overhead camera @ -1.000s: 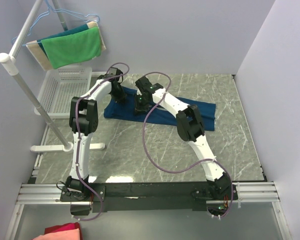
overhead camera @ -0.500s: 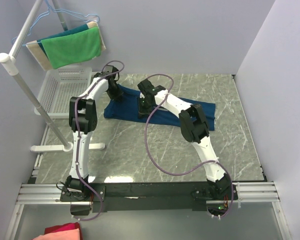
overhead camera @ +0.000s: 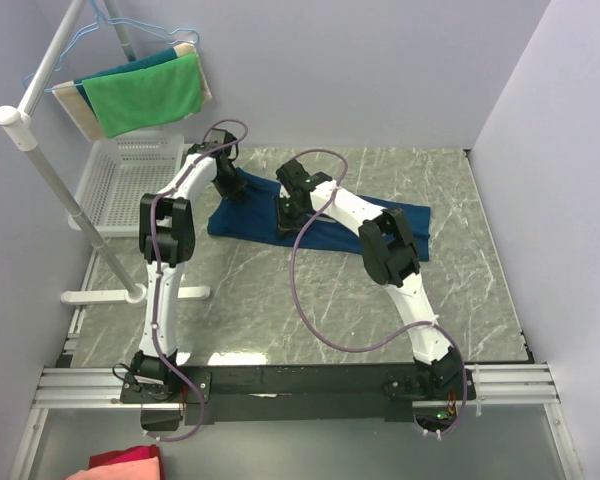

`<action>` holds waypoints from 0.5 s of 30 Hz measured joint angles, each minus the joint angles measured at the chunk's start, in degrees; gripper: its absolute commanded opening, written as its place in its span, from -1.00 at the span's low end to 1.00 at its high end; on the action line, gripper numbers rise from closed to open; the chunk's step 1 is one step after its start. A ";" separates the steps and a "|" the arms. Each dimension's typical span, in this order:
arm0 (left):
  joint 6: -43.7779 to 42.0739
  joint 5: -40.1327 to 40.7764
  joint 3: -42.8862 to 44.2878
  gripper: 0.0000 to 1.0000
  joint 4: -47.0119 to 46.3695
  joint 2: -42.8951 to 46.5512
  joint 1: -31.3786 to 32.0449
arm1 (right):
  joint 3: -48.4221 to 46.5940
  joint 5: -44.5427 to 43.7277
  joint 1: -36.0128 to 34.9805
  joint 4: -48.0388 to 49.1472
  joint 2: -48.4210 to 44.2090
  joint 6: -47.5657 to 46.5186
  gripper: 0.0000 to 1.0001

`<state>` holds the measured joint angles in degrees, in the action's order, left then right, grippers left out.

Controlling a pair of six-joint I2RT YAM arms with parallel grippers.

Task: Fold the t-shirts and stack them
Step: Fold the tshirt

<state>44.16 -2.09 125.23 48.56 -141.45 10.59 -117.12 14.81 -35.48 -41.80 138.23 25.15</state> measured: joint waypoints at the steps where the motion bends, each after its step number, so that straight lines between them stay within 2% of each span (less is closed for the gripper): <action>1: -0.11 0.07 -0.87 -0.61 -0.42 0.52 0.00 | 0.26 -0.17 -0.02 -0.20 -0.28 -0.26 -0.60; 4: -0.87 1.38 -6.47 -0.54 -1.53 4.42 -0.09 | 0.85 -0.96 -0.17 -2.19 -1.60 -1.31 -0.56; 7: -1.68 2.82 -10.40 -0.49 -1.51 8.72 -0.55 | 1.60 -3.21 -0.28 -5.31 -4.24 -2.36 -0.39; 11: -2.69 3.45 -11.54 -0.43 -1.62 13.77 -1.11 | 1.84 -7.06 0.11 -6.19 -8.94 -2.56 -0.15; 15: -3.13 3.41 -11.52 -0.31 -1.95 16.55 -0.61 | 0.31 -10.91 2.97 -7.45 -12.59 -1.79 -0.06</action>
<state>41.04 1.32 113.71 46.61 -124.90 9.98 -116.81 3.90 -32.51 -49.25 125.64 23.35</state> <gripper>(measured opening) 0.302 0.440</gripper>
